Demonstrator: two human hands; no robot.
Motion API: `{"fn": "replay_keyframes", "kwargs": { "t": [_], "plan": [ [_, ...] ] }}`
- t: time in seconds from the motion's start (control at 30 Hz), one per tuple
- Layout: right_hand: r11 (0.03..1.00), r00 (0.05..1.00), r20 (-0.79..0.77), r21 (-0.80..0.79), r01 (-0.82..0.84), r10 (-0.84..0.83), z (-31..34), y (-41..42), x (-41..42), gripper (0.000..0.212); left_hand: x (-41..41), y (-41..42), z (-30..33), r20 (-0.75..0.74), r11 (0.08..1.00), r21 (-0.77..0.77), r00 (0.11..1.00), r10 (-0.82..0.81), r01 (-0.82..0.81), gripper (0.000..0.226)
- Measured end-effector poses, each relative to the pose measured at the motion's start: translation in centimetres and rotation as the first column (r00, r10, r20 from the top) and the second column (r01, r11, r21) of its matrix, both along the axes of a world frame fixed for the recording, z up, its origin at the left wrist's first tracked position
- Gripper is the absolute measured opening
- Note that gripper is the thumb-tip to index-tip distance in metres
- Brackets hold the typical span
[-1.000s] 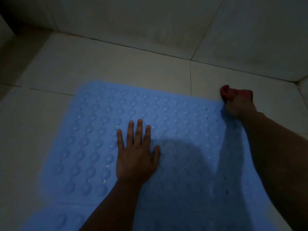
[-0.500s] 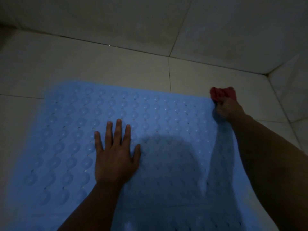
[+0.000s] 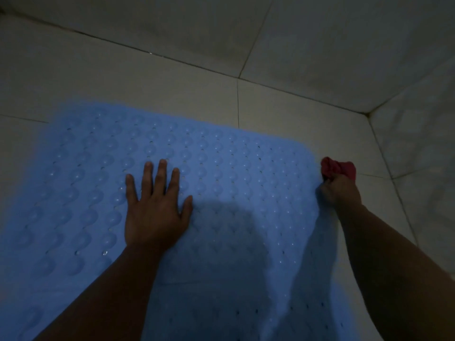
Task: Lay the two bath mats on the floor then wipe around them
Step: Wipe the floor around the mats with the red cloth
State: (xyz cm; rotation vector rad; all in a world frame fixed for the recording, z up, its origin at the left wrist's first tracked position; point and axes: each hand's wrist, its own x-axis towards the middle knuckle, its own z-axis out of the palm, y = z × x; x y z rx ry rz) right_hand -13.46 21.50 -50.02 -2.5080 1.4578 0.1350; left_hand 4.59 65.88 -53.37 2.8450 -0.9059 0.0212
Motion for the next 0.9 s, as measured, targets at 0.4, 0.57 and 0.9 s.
{"fn": "replay_keyframes", "kwargs": {
  "t": [0.4,0.57,0.9],
  "plan": [
    [0.994,0.871,0.488,0.042,-0.098,0.066,-1.7,9.7,-8.3,0.057,-0.3,0.2,0.3,-0.018,0.999,-0.044,1.000,0.007,-0.008,0.091],
    [0.997,0.909,0.410,-0.014,-0.075,0.074,0.8,11.8,-12.8,0.056,-0.2,0.1,1.1,-0.045,0.999,-0.048,0.999,0.018,-0.020,0.117],
    [0.976,0.931,0.294,-0.038,-0.213,0.215,0.9,17.6,-22.1,0.063,0.8,-0.5,-2.9,-0.168,0.987,-0.156,0.986,0.001,-0.028,0.127]
  ]
}}
